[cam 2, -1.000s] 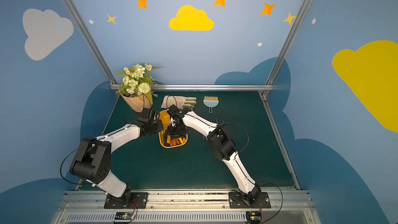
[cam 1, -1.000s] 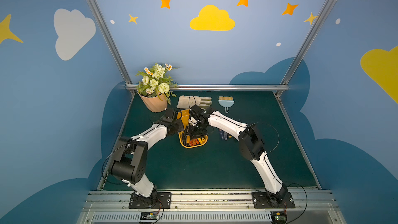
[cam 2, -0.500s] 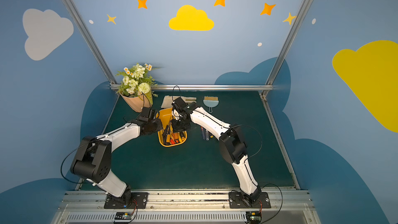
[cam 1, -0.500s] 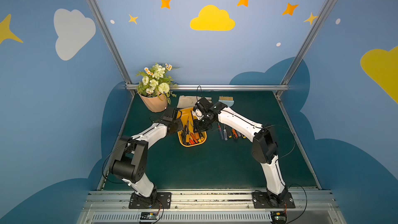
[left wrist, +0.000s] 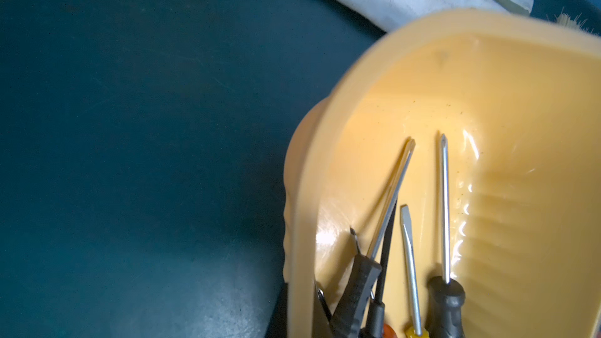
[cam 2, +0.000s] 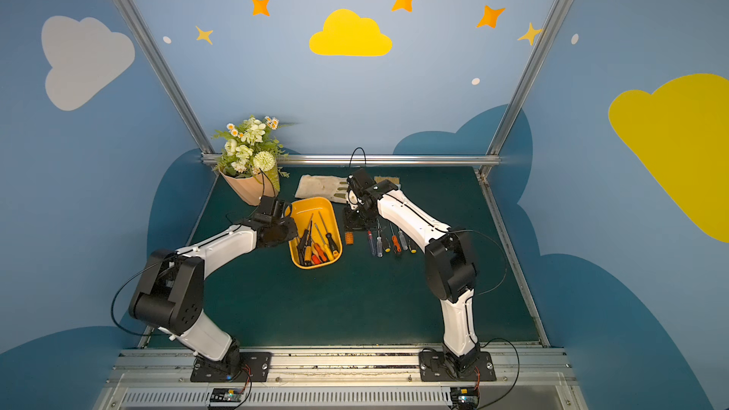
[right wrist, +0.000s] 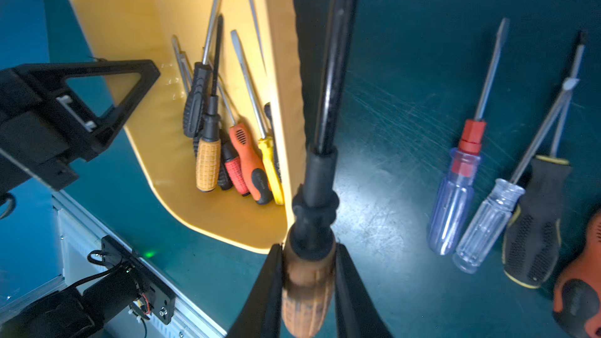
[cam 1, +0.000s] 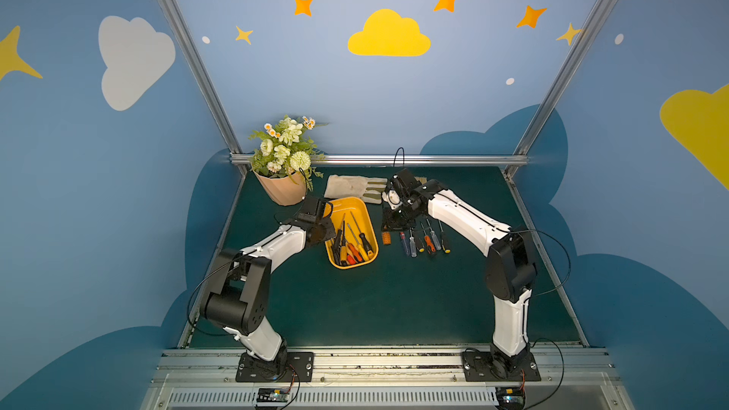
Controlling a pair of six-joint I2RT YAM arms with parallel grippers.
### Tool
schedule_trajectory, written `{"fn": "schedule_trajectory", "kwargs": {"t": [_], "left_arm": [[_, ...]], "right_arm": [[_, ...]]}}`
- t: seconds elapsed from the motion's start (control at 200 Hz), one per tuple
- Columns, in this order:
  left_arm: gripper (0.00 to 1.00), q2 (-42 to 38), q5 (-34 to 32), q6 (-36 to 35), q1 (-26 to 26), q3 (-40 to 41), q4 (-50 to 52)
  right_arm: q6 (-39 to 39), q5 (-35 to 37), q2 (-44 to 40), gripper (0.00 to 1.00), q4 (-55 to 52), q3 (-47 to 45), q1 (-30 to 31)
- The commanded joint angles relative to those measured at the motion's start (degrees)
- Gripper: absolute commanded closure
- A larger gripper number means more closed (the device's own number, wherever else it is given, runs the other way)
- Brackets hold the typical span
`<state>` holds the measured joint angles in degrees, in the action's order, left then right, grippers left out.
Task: Take out the screwdriver from the storage box
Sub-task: Pick up the screwdriver from the storage box, then place the screwdriver at the center of the board.
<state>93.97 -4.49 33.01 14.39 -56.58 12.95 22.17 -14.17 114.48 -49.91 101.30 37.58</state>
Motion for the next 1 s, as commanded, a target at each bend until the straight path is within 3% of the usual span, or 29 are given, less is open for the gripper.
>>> {"fn": "schedule_trajectory", "kwargs": {"t": [0.0,0.691,0.991], "left_arm": [[0.98,-0.3,1.0,0.9,-0.3,-2.2,-1.3],[0.98,-0.4,1.2,0.7,-0.4,-2.5,-0.7],[0.98,-0.3,1.3,0.6,-0.5,-2.4,-0.5]], "right_arm": [[-2.2,2.6,1.0,1.0,-3.7,1.3,0.0],[-6.5,11.0,21.9,1.0,-20.2,18.1,0.3],[-5.9,17.3,23.8,1.0,-22.5,18.9,0.3]]}}
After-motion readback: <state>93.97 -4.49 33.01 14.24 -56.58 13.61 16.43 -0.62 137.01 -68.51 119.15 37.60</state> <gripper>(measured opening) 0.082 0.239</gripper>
